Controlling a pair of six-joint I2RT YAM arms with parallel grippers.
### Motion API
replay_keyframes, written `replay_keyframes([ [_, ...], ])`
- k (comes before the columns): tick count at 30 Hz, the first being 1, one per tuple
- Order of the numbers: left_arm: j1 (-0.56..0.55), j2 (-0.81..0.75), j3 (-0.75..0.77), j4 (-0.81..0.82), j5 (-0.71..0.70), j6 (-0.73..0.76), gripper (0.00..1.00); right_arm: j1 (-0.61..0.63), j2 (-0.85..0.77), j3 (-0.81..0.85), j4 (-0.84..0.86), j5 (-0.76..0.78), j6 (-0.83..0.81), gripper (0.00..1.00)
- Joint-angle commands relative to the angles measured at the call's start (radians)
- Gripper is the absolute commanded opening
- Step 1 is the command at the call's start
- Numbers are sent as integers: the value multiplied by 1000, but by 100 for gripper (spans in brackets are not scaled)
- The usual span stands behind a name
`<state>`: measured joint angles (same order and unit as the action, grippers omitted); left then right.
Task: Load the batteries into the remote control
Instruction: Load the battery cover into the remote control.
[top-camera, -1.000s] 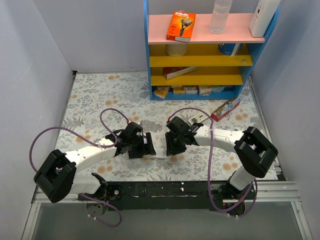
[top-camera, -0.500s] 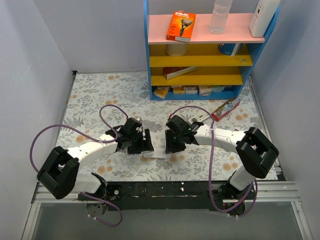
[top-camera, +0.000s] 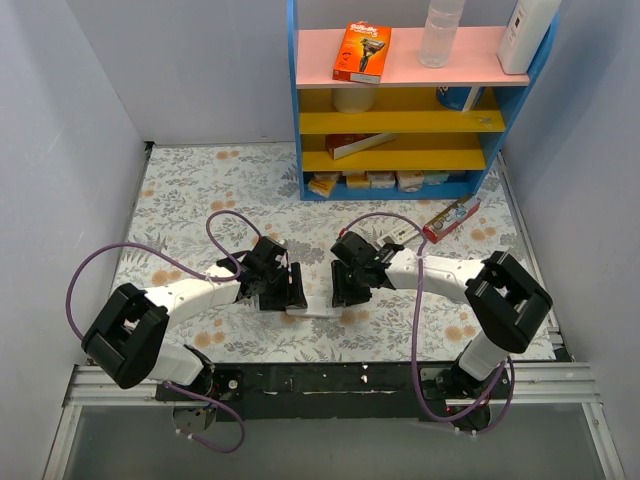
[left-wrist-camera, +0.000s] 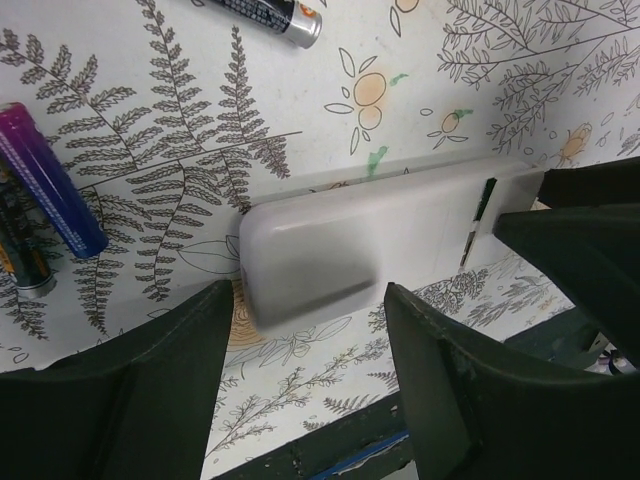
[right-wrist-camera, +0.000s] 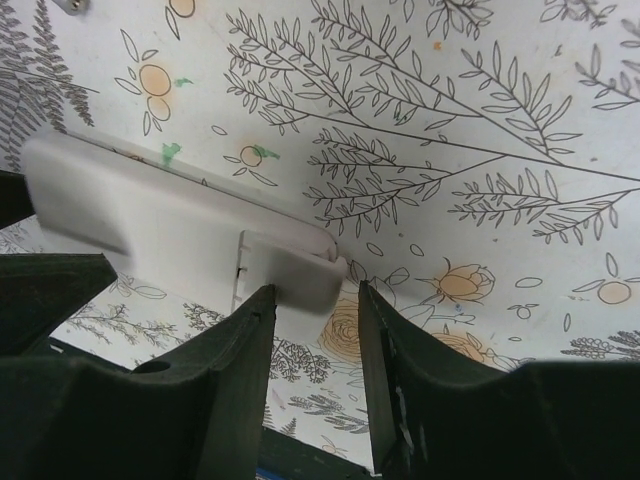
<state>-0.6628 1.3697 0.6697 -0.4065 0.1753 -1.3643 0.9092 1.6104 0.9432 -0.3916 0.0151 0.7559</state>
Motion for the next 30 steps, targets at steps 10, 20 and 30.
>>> replay_keyframes([
  [10, 5, 3, -18, 41, 67, -1, 50, -3, 57, 66, -23, -115, -56, 41],
  [20, 2, -18, -33, 80, 130, -53, 43, 0, 22, 2, 46, -147, 80, 37],
  [30, -29, -20, -19, 132, 162, -117, 43, 7, 57, 74, 42, -181, 120, 37],
])
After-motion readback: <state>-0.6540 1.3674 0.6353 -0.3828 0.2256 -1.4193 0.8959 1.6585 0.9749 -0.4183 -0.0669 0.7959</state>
